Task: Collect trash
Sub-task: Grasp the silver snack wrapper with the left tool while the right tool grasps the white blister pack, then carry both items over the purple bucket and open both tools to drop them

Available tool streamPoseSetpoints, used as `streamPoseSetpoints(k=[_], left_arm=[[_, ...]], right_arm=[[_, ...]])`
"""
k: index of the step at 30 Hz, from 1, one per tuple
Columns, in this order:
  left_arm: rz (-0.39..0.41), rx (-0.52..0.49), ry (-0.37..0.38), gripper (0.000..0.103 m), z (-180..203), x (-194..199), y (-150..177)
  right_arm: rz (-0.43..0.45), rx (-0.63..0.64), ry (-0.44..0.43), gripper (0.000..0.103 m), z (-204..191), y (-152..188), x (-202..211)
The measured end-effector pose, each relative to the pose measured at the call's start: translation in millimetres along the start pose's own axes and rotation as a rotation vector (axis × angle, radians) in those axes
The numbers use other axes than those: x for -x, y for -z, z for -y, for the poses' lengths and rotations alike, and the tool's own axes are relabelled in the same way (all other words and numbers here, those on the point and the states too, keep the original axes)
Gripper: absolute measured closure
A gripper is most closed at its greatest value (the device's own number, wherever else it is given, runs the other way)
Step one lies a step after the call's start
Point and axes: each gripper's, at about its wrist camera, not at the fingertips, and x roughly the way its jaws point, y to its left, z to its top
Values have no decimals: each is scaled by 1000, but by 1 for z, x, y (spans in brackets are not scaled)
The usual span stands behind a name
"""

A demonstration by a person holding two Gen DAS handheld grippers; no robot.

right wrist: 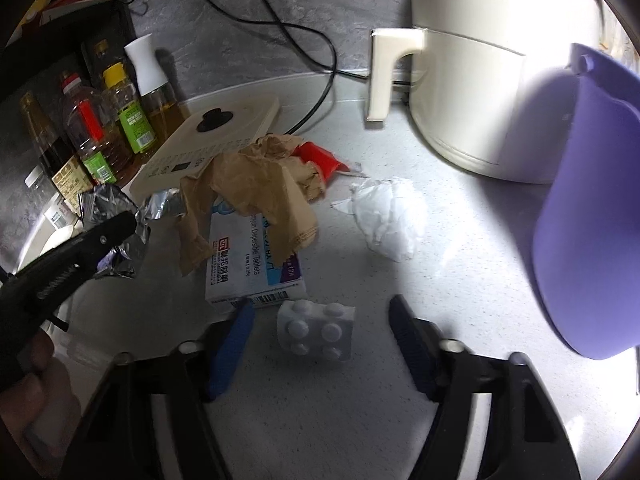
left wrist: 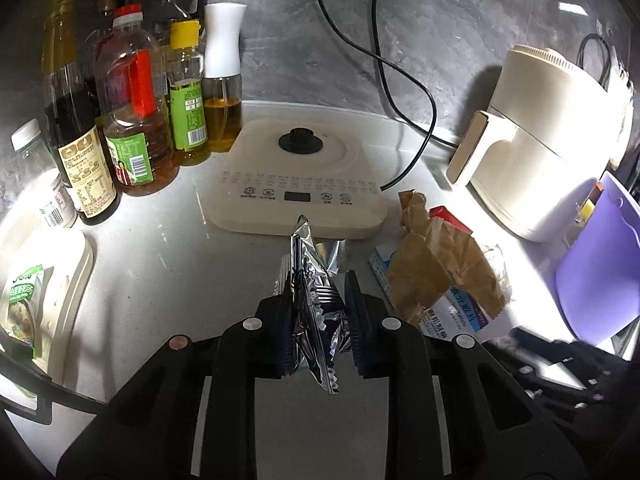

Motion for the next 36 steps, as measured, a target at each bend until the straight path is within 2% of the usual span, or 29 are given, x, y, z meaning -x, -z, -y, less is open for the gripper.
streamPoseSetpoints(k=[1, 6, 18, 24, 36], left_arm=[[3, 0, 3, 80, 1, 2, -1], [44, -18, 29, 80, 14, 21, -15], [139, -86, 140, 80, 62, 58, -48], [169, -117, 193, 80, 87, 68, -61], [195, -185, 302, 80, 140, 76, -78]], right_arm=[[-3, -12, -23, 62, 1, -1, 1], [76, 10, -23, 62, -2, -8, 30], [236, -52, 3, 62, 21, -32, 103], [318, -87, 34, 62, 38, -45, 137], [410, -173, 109, 62, 80, -52, 182]])
